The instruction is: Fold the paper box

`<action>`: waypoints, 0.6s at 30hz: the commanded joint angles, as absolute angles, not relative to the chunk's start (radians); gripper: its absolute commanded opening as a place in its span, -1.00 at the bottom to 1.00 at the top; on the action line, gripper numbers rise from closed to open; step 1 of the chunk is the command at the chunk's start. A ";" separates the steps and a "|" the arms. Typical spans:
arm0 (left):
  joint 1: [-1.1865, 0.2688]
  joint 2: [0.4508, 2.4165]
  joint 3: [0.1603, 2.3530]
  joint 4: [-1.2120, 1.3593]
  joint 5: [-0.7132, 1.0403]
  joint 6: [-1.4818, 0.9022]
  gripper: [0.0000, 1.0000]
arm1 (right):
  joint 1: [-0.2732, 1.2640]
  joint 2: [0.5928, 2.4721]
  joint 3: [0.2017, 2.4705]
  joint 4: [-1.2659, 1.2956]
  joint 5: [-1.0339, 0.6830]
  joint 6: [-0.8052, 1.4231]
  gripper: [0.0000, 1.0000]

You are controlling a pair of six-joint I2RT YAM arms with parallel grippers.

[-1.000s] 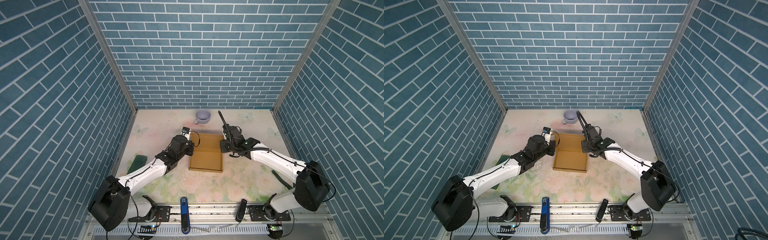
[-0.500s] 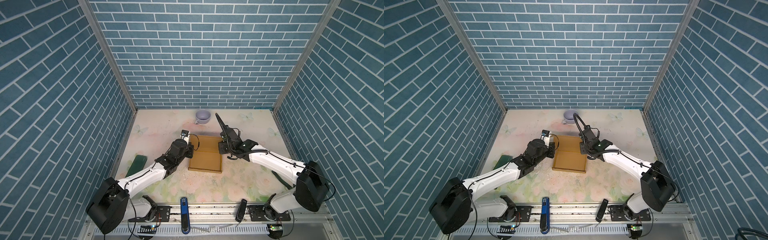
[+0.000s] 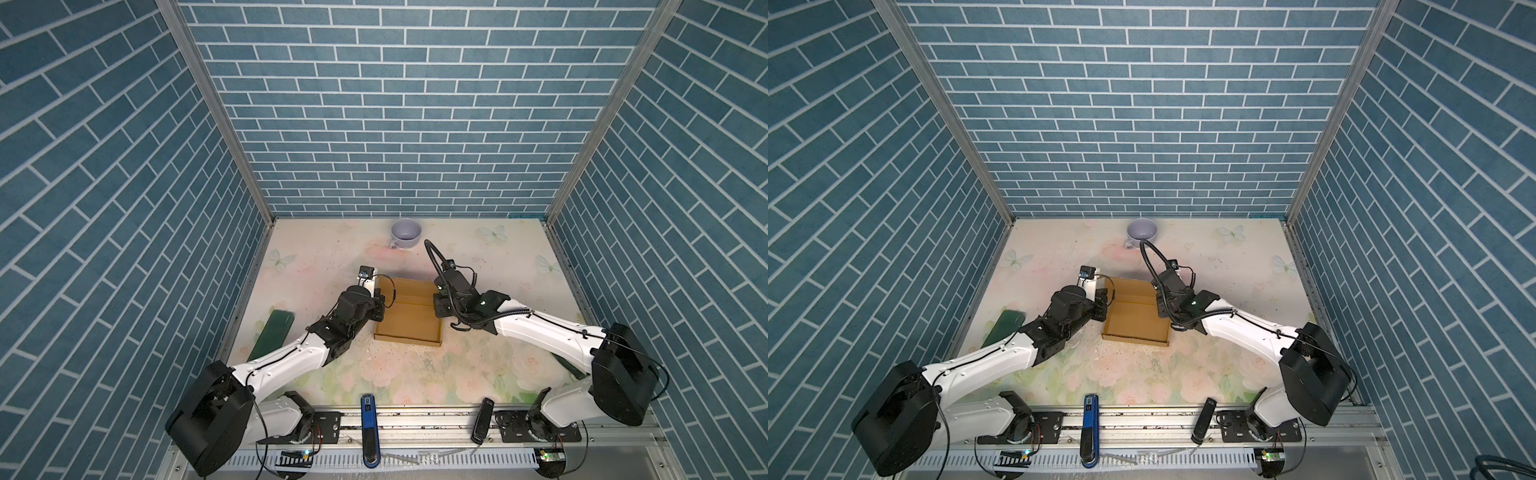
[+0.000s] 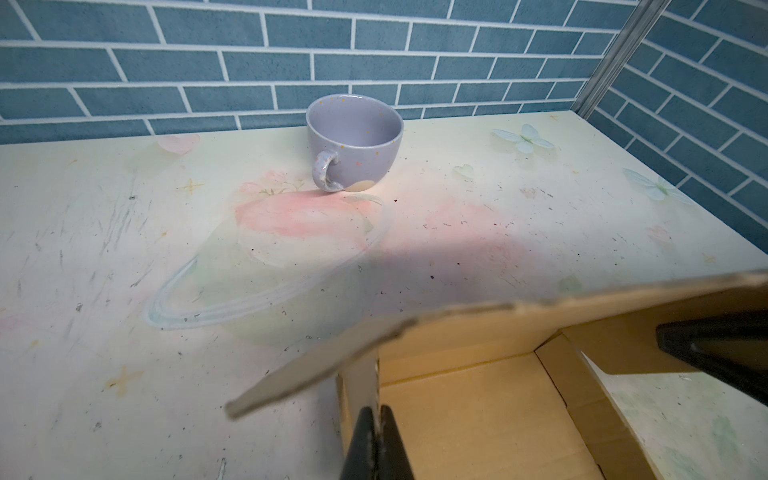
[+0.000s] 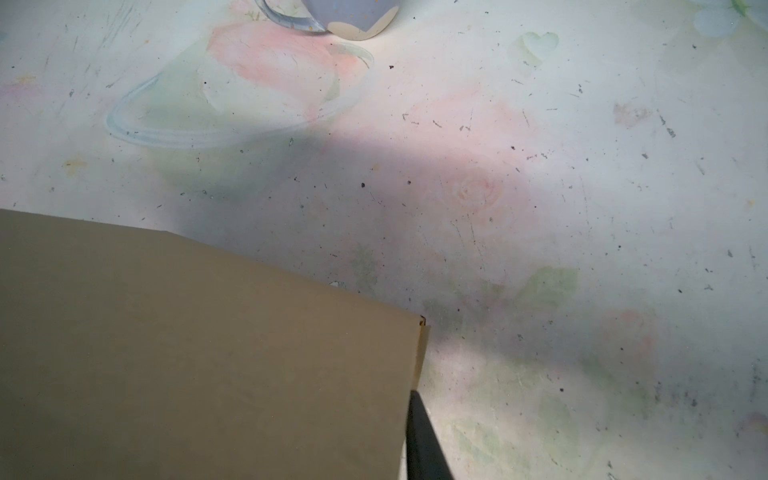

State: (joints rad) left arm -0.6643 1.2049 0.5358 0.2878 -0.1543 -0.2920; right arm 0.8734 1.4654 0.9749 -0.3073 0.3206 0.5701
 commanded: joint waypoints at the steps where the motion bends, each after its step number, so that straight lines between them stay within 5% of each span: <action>1: -0.691 1.203 0.502 0.270 -0.114 -0.313 -1.00 | 0.903 1.457 0.944 -0.249 0.306 0.616 -0.76; 18: -0.713 1.154 0.414 0.309 -0.148 -0.336 -1.00 | 0.956 1.463 0.903 -0.203 0.347 0.655 -0.81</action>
State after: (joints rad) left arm -0.6907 1.1515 0.4431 0.3500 -0.1932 -0.3256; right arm 0.9260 1.4658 0.9333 -0.2508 0.3912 0.6064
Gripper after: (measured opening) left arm 0.053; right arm 0.096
